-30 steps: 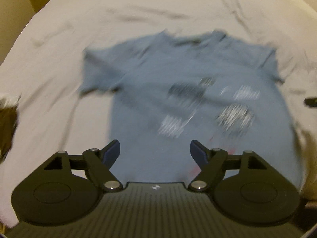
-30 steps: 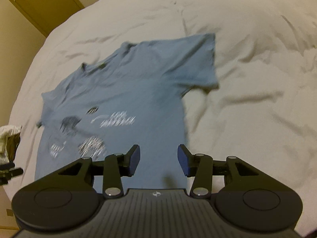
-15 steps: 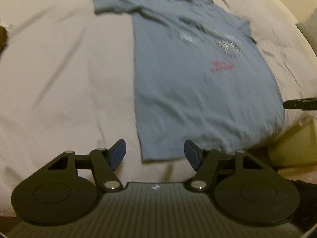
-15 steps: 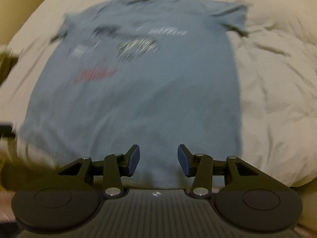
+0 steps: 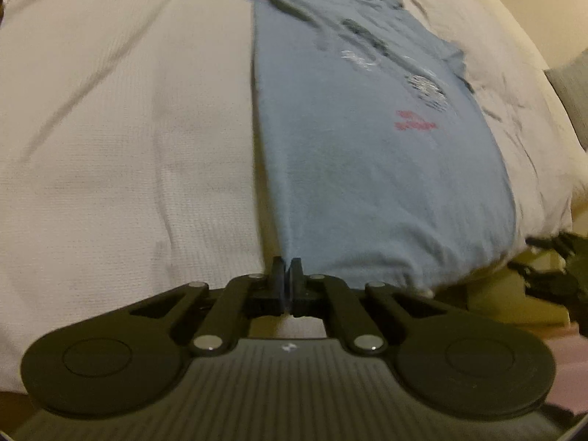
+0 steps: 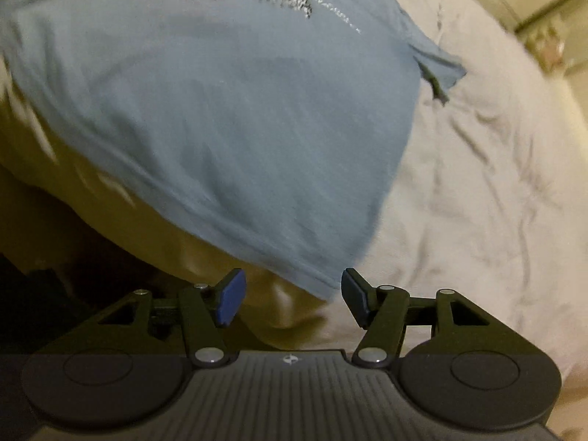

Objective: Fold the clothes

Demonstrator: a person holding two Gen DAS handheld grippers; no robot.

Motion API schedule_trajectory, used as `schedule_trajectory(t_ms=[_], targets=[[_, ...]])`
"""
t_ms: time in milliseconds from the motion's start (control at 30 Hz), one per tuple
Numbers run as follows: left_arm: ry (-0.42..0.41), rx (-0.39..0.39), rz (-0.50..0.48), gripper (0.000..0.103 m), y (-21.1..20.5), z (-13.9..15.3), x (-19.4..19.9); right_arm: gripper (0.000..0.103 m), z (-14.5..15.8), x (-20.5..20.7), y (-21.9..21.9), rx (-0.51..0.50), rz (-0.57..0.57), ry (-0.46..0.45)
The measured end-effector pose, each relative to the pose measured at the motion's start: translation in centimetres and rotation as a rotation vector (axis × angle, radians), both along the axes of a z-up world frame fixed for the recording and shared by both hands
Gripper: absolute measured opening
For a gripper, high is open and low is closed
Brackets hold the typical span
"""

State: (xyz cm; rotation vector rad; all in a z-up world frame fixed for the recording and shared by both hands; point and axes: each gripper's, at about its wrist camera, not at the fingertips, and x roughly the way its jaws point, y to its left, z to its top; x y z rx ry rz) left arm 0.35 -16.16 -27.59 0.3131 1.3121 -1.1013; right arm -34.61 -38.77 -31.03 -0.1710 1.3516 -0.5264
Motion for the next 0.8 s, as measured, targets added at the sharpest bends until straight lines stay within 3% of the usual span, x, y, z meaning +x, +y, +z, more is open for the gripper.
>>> schedule_trajectory(t_ms=[100, 267, 433, 500, 633, 800], targets=[[-0.005, 0.016, -0.004, 0.0, 1.0, 0.2, -0.6, 0.06, -0.7, -1.1, -1.3, 0.061, -0.031, -0.043], [-0.027, 0.059, -0.039, 0.0, -0.4, -0.5, -0.6, 0.06, 0.1, -4.3, -7.1, 0.321, -0.391, -0.308], [-0.04, 0.078, -0.049, 0.0, -0.7, -1.0, -0.8, 0.058, -0.1, -6.8, -11.1, 0.458, -0.554, -0.491], [-0.041, 0.083, -0.041, 0.0, -0.8, -1.2, -0.9, 0.049, -1.1, -7.5, -12.3, 0.513, -0.598, -0.522], [-0.06, 0.101, -0.059, 0.0, -1.2, -1.2, -1.3, 0.0, -2.1, -8.2, -14.0, 0.592, -0.645, -0.528], [-0.061, 0.087, -0.09, 0.0, -1.0, 0.4, -2.1, 0.0, 0.4, -8.3, -13.8, 0.531, -0.561, -0.446]])
